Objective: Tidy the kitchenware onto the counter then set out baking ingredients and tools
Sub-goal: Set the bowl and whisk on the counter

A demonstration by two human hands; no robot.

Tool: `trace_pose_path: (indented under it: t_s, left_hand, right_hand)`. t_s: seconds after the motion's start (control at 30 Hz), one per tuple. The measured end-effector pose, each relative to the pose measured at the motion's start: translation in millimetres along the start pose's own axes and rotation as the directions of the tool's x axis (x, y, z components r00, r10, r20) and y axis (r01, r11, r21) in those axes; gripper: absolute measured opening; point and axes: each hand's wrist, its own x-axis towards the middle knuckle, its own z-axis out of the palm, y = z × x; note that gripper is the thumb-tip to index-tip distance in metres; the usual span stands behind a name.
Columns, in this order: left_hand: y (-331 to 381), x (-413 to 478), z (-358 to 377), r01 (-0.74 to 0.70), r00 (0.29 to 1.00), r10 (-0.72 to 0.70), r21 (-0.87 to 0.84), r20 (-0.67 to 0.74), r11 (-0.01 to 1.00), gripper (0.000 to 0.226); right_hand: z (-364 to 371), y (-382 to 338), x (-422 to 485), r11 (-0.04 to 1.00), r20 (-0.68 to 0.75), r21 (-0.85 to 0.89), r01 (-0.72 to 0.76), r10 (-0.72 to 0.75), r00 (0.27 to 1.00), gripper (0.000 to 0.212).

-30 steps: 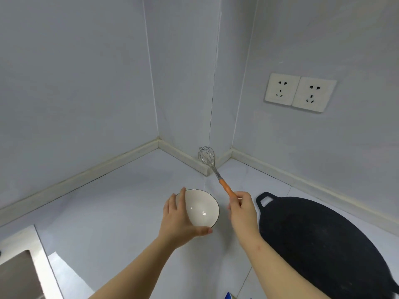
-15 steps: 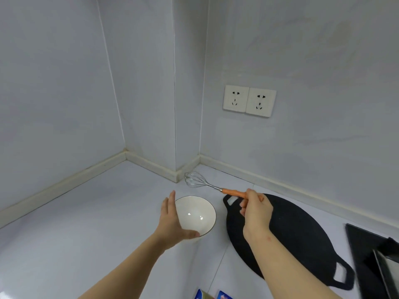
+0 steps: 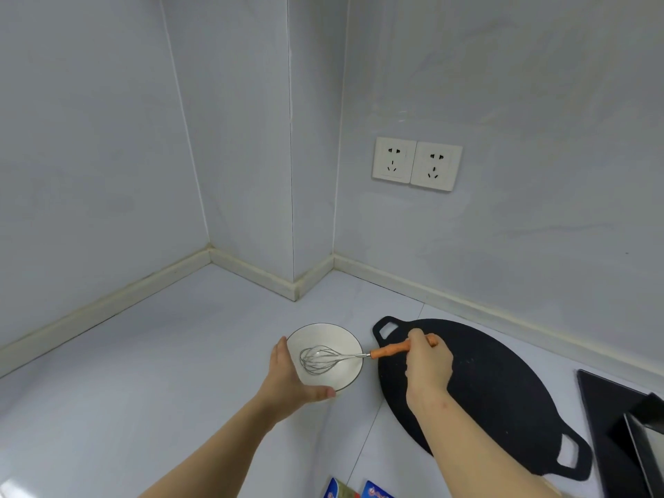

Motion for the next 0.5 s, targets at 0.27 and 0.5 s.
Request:
trace_pose_path:
  t_s: [0.27,0.5]
  left_hand:
    - [-5,2,0,-0.040,0.999,0.040,-0.012,-0.002,0.999,0.108]
    - [-7,4,0,-0.022,1.000,0.022,0.018,-0.008,1.000,0.122]
  right_hand:
    - [7,16,4,0.969,0.222,0.002,-0.245,0.239,0.945,0.009]
    - [9,25,1,0.842,0.425,-0.002,-0.539,0.489,0.762,0.011]
